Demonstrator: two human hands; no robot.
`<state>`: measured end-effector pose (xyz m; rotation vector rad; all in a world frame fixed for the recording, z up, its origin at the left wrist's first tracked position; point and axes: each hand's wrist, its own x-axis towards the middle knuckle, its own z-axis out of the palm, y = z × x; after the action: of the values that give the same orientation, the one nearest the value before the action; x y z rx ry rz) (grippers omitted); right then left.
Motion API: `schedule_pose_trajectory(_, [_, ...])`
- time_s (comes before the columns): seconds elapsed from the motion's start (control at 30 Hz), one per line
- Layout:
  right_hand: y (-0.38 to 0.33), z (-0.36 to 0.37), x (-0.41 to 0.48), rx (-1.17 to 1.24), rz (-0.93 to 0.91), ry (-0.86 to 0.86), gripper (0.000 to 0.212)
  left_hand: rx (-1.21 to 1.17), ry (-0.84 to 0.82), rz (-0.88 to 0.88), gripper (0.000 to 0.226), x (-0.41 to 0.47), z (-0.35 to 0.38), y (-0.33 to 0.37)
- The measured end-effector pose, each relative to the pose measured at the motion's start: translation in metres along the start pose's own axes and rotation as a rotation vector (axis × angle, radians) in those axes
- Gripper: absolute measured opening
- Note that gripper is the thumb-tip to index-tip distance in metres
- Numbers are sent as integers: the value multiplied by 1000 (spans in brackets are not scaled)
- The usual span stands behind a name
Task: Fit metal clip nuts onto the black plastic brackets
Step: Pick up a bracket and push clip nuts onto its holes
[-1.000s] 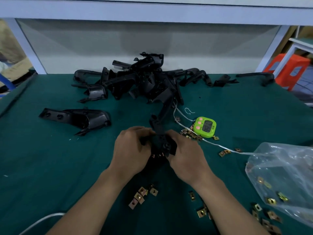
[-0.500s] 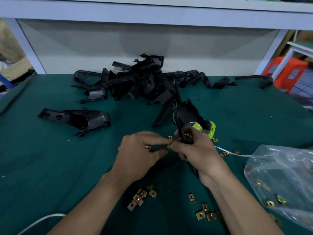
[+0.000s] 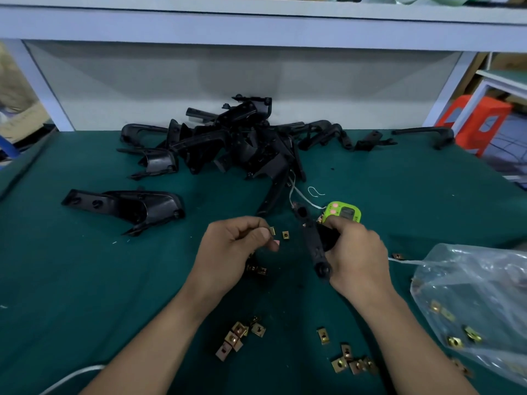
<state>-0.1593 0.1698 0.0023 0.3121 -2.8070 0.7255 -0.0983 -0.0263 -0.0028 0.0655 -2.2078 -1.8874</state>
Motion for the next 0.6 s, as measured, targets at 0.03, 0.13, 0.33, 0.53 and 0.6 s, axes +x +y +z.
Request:
schedule_pose_trajectory(0.03, [0,1,1,-40,16,16,21,-14,-23,6,26,0,0,1])
schedule_pose_trajectory(0.13, [-1,4,3,-189,39,102,26,-40,-85,9,23,-1,0,3])
schedule_pose_trajectory(0.33, [-2,3,3,-201,28,376,20,-101,-90,11,9,-5,-1,4])
schedule_pose_trajectory(0.53, [0,6,3,-154,42,319,19,-97,-70,-2,28,-5,-1,2])
schedule_pose_trajectory(0.6, [0,6,3,-147,39,297,20,-87,-65,-7,34,-6,0,2])
